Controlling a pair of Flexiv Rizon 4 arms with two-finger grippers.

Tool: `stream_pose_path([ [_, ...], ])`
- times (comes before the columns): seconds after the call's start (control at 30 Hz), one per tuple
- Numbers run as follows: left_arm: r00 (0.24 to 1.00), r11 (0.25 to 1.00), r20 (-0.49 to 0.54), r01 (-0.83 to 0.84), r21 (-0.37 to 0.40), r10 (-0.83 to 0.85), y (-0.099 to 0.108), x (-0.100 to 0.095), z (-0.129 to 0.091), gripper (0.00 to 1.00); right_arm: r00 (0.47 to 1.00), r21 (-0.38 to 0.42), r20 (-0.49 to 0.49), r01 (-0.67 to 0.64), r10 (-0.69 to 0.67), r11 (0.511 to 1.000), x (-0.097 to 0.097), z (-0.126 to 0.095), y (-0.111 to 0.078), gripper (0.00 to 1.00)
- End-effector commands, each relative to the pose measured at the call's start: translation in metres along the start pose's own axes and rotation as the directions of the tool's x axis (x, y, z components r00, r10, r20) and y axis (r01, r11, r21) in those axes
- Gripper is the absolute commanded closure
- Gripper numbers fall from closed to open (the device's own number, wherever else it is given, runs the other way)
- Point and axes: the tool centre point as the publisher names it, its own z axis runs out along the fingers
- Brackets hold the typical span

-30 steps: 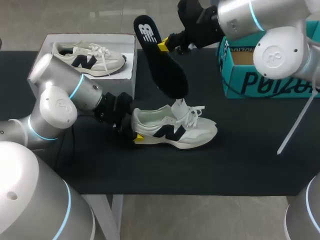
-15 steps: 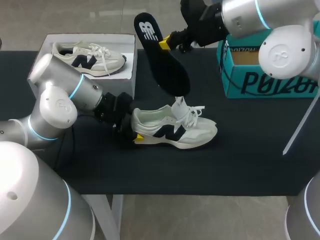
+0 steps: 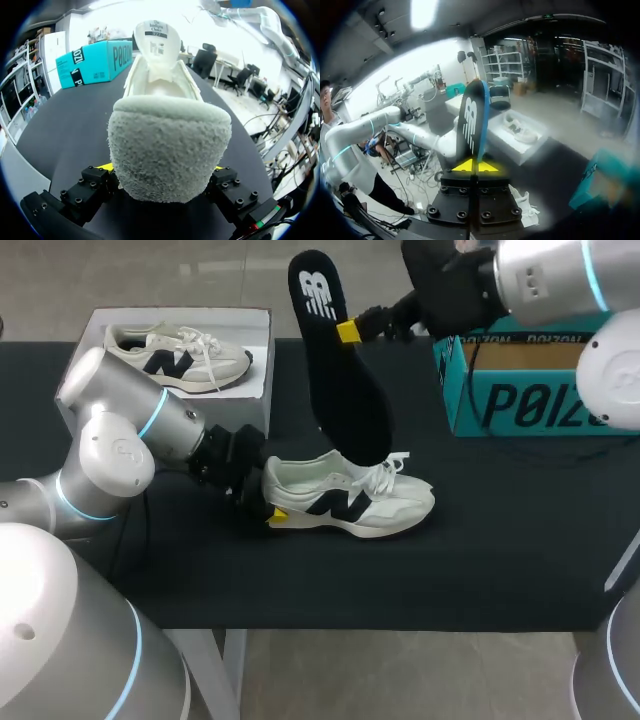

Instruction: Take the shoe out of the shoebox, open the shoe tongue, remove and reinsert the insole, then place the shoe into the shoebox

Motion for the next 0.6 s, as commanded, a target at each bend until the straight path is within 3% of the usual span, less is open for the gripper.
stream_pose_path([
  [0.03,1.0,1.0,0.0,0.0,0.0,0.0,0.002,0.0,0.002,1.0,0.998,-0.144,-0.029,-0.054,0.05,0.988,0.008,-0.026,-0.015,1.0],
  [0.17,1.0,1.0,0.0,0.0,0.0,0.0,0.002,0.0,0.002,1.0,0.996,-0.192,-0.049,-0.083,0.074,0.978,0.02,-0.042,-0.013,1.0],
  [0.6,1.0,1.0,0.0,0.0,0.0,0.0,0.002,0.0,0.002,1.0,0.995,-0.185,0.003,-0.094,0.096,0.978,0.054,-0.087,-0.016,1.0],
])
